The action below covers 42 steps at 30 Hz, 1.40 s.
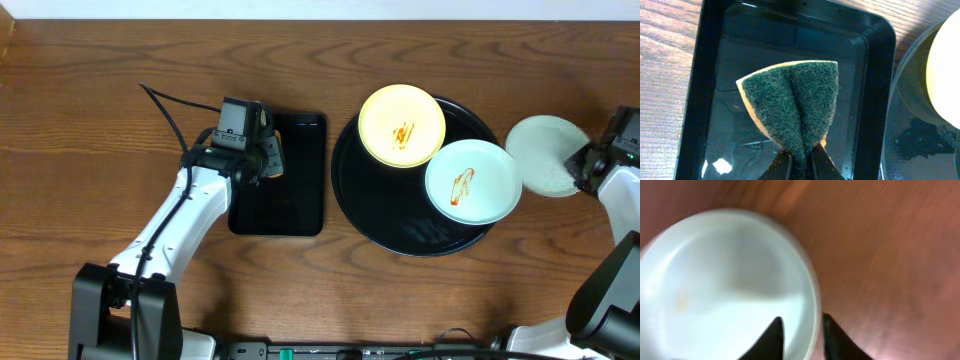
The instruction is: Clean dirty plates on tray and stack at the side
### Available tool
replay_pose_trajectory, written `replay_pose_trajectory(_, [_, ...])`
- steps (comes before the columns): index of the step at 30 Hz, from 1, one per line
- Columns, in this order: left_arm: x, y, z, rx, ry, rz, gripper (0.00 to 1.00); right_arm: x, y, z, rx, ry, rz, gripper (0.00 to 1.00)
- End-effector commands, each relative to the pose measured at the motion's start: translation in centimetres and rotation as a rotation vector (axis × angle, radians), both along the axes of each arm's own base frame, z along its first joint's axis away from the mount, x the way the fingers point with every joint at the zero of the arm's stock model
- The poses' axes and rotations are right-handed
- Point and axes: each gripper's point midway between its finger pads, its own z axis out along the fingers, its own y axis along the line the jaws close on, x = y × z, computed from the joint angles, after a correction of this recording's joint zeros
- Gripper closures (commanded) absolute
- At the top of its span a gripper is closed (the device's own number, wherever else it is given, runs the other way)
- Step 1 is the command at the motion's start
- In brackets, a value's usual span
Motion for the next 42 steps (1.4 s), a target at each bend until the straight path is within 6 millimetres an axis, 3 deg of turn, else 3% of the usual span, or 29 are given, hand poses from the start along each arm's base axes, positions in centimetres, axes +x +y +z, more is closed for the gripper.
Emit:
replay_pose_trajectory(1, [0.1,0.3,-0.3,0.019,0.002,-0.002,0.93,2.5,5.4,1.1,0.159,-0.077,0.317,0.73])
replay_pose_trajectory(2, [0.1,0.3,-0.3,0.019,0.002,-0.002,0.93,2.4,7.9,1.2,0.248,-0.09,0.421,0.71])
replay_pose_trajectory(5, [0.1,0.3,-0.3,0.019,0.002,-0.002,0.92,0.0,11.6,0.4,0.42,-0.031,0.518,0.59])
replay_pose_trajectory(8, [0.1,0.3,-0.3,0.019,0.003,-0.002,0.92,-2.3,12.6,-0.8,0.468,0.061,0.513,0.57])
replay_pose_trajectory(13, [0.1,0.3,-0.3,0.019,0.002,-0.002,0.92,-4.4,13.5,-3.4,0.494,0.109,0.523,0.58])
replay_pose_trajectory(15, [0.1,0.3,-0.3,0.019,0.002,-0.002,0.93,-4.8,13.9,-4.4,0.501,0.098,0.528,0.61])
replay_pose_trajectory(19, [0.1,0.3,-0.3,0.019,0.003,-0.002,0.93,-4.6,14.7,-5.5,0.517,0.04,0.553,0.76])
replay_pose_trajectory(25, [0.1,0.3,-0.3,0.019,0.003,-0.002,0.93,-3.8,15.1,-3.5,0.515,-0.032,0.584,0.97])
replay_pose_trajectory(34, [0.1,0.3,-0.3,0.018,0.002,-0.003,0.93,-3.5,15.6,2.1,0.422,-0.147,0.622,0.99])
replay_pose_trajectory(38, [0.0,-0.1,-0.3,0.018,0.001,-0.013,0.93,-4.0,18.2,2.1,0.446,-0.111,0.669,0.99])
replay_pose_trajectory(42, [-0.2,-1.8,-0.1,0.012,-0.012,-0.057,0.93,-4.6,20.4,0.6,0.414,-0.014,0.675,0.99])
